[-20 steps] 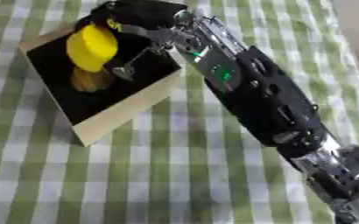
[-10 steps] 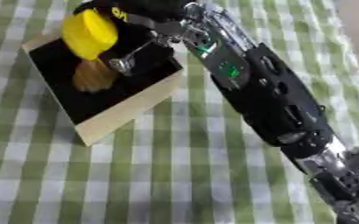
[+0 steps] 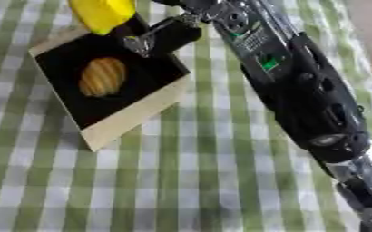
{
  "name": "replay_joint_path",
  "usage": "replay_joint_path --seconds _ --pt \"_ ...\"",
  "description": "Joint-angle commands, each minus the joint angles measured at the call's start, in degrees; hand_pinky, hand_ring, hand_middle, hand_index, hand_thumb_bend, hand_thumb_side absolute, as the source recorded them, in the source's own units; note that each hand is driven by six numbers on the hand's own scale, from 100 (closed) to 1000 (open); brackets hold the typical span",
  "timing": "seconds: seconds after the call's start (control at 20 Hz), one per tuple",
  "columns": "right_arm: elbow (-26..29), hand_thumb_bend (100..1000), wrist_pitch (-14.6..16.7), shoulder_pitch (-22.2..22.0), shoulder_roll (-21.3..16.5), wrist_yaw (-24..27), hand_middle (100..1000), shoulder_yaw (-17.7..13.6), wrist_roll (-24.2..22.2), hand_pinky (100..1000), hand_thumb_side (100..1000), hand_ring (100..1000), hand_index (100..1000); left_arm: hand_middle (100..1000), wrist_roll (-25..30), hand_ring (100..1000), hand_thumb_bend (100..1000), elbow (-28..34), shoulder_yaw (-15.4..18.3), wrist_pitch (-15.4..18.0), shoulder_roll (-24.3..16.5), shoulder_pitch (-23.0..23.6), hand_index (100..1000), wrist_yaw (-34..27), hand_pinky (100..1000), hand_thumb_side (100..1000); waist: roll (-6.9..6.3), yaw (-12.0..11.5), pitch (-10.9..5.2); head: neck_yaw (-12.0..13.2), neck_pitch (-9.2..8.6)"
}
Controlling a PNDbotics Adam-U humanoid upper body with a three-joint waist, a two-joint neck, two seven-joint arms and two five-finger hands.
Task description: Pick up objects on the table and place them in the box.
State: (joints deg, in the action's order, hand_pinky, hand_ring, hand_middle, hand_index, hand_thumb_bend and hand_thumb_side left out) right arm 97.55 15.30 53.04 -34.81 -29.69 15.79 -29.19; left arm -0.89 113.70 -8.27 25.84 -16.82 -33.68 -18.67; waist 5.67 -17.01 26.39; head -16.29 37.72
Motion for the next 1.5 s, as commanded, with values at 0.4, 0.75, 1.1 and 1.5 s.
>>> replay_joint_path --seconds 0.4,0.75,1.1,1.5 --pt "-6.1 255 4.8 1.8 -0.1 -2.0 796 1.0 -1.5 969 100 963 1000 785 0.0 759 100 0.9 0.2 -0.8 -0.2 -0.4 855 -0.3 774 665 -0.09 -0.3 -1.93 -0.8 -0.46" --pt "-6.5 259 1.2 1.9 0.2 -2.0 782 1.1 0.0 970 100 951 1000 787 -0.2 758 100 0.9 0.2 -1.1 -0.1 -0.4 854 -0.2 775 666 -0.14 -0.4 -1.74 -0.8 -0.53" --pt "-3.8 100 0.2 0.8 -0.3 2.2 724 -0.2 0.6 942 100 909 986 786 -0.3 757 100 0.9 0.3 -1.2 -0.2 -0.4 854 -0.1 774 665 -0.27 0.1 -1.84 -0.2 -0.18" --pt "15.4 100 -7.3 -6.5 -10.6 22.9 764 -9.8 8.5 935 100 923 984 785 -2.1 754 100 0.9 1.5 -1.0 -1.3 1.4 854 1.1 774 665 -0.44 2.5 -2.97 3.2 1.33"
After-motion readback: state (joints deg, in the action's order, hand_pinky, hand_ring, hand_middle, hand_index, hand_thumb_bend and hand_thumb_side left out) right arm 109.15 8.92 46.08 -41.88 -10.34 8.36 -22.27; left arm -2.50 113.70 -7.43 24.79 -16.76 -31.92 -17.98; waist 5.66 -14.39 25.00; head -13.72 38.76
